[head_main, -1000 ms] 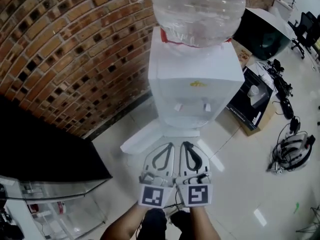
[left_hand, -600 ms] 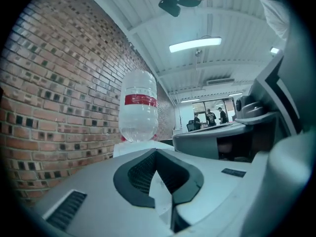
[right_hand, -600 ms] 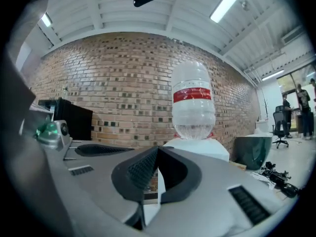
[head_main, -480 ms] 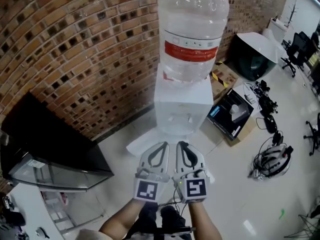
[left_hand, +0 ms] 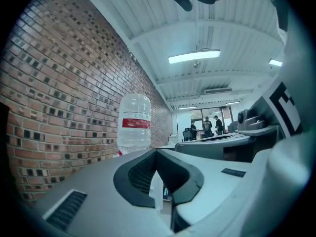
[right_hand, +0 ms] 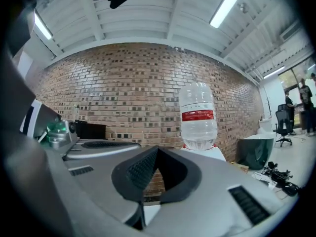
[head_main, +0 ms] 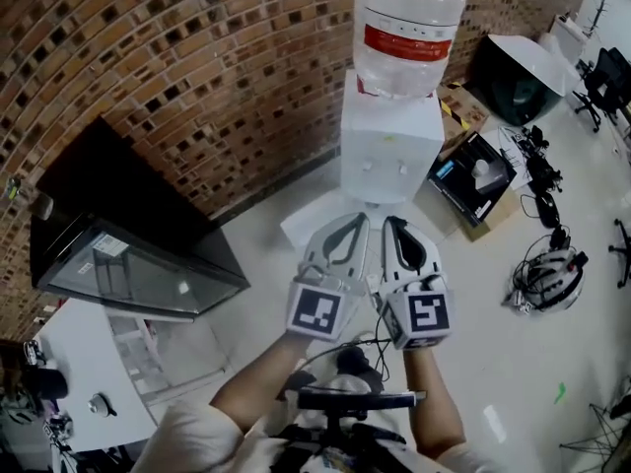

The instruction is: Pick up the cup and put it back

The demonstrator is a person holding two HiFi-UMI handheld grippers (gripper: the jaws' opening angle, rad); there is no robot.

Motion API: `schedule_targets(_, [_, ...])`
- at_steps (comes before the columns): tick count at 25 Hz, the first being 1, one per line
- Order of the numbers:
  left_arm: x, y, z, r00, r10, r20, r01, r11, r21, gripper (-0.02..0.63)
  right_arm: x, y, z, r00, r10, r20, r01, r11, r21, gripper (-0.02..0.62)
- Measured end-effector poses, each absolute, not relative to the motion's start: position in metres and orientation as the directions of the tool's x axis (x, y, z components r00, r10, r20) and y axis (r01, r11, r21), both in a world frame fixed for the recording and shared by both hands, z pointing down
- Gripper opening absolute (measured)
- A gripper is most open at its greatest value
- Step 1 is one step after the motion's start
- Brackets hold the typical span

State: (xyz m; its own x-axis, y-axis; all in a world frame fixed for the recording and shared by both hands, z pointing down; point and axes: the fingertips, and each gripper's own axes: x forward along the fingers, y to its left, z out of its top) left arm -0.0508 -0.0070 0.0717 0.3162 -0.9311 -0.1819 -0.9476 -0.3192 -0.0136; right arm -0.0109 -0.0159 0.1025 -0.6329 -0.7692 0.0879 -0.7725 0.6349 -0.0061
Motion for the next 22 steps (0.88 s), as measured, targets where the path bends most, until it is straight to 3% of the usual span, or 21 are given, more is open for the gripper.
schedule_targets(11, [-0.081, 0.108, 0.07, 0.411, -0.891, -0.191, -0.905, -0.425, 0.034, -0.009, -0.038, 0.106, 0.098, -0.529, -0.841, 0.118, -0.847, 0.532, -0.001, 0.002])
schedule_targets(22, [-0.056, 0.136, 0.05, 0.455, -0.86, -0.23, -0.882, -0.471, 0.016, -0.009, -0.021, 0.132, 0.076, -0.507, -0.859, 0.074, -0.86, 0.51, 0.027, 0.002])
